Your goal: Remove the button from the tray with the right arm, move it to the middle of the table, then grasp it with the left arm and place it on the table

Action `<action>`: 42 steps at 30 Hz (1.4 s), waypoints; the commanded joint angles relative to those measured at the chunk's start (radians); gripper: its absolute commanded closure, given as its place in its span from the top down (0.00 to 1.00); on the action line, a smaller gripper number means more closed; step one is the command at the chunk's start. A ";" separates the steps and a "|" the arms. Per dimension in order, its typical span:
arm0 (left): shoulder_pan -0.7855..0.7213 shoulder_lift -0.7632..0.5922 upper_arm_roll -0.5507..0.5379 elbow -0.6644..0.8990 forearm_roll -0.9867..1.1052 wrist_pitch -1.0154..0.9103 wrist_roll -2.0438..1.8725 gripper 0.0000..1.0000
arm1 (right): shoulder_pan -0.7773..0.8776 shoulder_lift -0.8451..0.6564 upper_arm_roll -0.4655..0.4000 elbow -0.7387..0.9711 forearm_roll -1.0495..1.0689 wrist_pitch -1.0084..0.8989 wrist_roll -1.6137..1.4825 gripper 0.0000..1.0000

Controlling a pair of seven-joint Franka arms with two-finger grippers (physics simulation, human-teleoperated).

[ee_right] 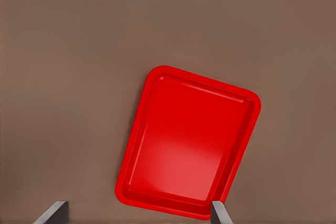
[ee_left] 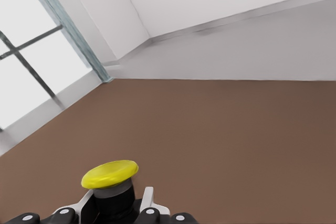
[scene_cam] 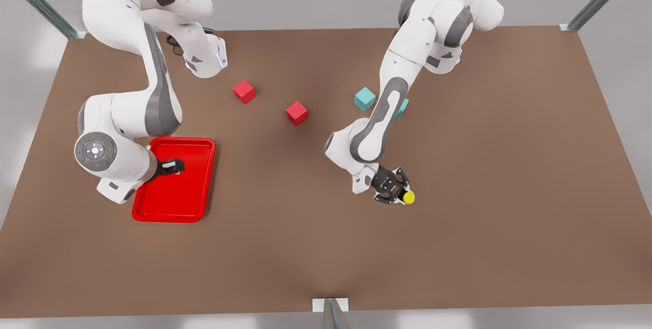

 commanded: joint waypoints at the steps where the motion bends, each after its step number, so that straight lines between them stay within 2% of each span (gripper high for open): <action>1: 0.000 0.032 0.010 0.005 0.095 -0.085 -0.996 0.48 | 0.002 -0.001 0.000 0.003 -0.004 0.005 0.054 1.00; 11: 0.001 0.192 0.011 0.035 0.151 -0.093 -1.108 0.48 | 0.033 0.002 0.000 -0.001 -0.036 -0.002 0.083 1.00; 17: -0.002 0.205 0.010 0.035 0.190 -0.093 -1.124 0.49 | 0.035 0.002 0.000 -0.004 -0.032 -0.006 0.100 1.00; 18: -0.003 0.205 0.010 0.035 0.190 -0.093 -1.119 1.00 | 0.035 0.002 0.000 -0.004 -0.032 -0.007 0.102 1.00; 42: -0.008 0.201 0.010 0.051 0.227 -0.096 -1.096 1.00 | 0.036 0.002 0.000 0.000 -0.036 -0.009 0.102 1.00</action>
